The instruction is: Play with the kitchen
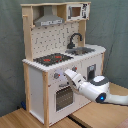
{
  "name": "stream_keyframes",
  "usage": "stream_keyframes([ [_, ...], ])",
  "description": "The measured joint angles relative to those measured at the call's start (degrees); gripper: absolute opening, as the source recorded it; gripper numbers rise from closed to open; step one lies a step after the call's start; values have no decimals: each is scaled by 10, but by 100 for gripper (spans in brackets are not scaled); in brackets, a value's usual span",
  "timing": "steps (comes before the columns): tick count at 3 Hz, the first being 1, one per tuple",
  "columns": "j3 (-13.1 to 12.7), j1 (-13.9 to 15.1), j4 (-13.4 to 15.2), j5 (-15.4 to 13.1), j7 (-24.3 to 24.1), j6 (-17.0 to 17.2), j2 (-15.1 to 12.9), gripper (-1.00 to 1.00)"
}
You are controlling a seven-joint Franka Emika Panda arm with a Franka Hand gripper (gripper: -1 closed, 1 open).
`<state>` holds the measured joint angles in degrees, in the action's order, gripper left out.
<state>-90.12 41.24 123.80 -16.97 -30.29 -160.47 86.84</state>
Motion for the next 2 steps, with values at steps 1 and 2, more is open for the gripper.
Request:
stream_keyframes([
  [1,0,34,-35,-2,-35,0,0,100],
  [2,1,54,-46,-2,-89,2,0,100],
])
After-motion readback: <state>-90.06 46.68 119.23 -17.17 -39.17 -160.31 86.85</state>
